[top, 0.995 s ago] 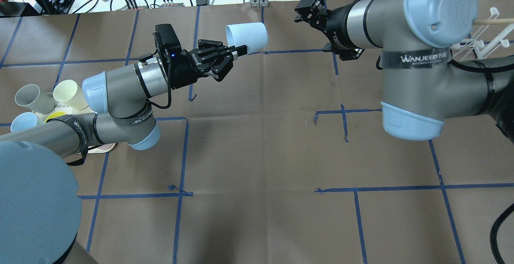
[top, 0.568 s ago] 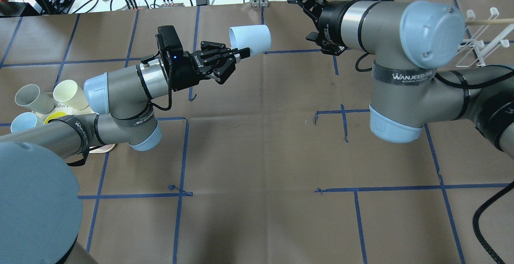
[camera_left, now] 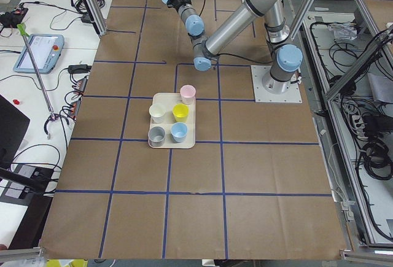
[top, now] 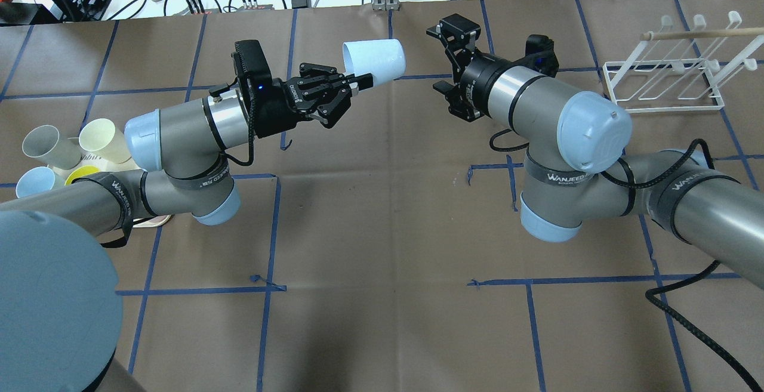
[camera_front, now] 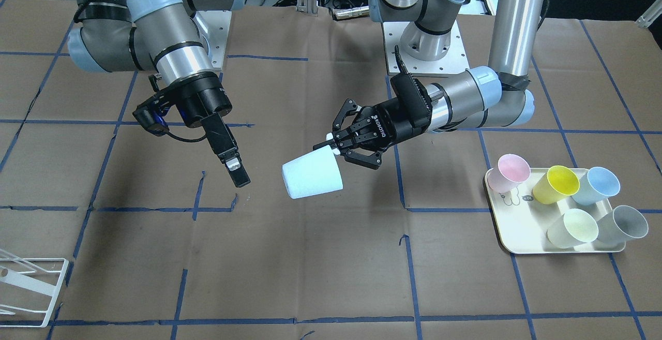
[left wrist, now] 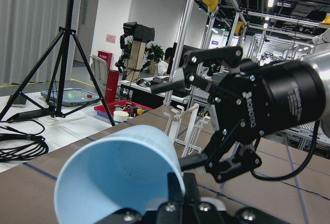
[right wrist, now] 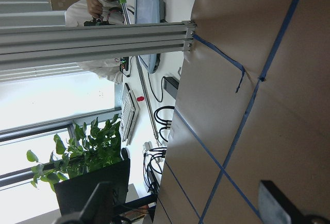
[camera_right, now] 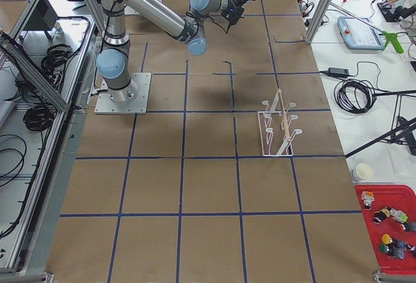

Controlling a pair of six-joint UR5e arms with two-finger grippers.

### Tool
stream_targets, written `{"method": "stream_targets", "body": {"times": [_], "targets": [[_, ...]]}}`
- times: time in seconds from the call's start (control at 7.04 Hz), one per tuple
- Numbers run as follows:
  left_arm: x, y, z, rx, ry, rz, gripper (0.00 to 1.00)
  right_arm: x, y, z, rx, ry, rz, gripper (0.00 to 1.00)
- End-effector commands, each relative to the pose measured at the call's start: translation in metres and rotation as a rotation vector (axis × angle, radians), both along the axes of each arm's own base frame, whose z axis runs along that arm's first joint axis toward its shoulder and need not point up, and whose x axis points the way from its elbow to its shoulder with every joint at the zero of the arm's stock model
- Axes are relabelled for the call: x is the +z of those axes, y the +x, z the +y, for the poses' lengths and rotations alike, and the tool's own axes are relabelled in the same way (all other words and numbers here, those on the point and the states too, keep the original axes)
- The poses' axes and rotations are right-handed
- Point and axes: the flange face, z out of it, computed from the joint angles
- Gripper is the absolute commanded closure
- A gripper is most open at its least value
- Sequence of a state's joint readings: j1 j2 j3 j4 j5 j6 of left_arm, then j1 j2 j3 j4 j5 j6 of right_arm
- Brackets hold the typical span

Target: Transfer IKEA cup to right arm and place on rack

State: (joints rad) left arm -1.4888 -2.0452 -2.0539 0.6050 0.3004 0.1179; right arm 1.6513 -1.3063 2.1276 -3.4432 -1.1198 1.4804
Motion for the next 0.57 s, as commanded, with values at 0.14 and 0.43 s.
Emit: {"method": "stream_targets", "body": {"times": [0.14, 0.43], "targets": [[0.001, 0.0, 0.0, 0.001, 0.006, 0.003, 1.0, 0.007, 0.005, 0.002, 0.0, 0.015, -0.078, 0.01], [0.003, 0.0, 0.001, 0.001, 0.01, 0.006, 1.0, 0.031, 0.007, 0.005, -0.009, -0.085, -0.118, 0.01]]}}
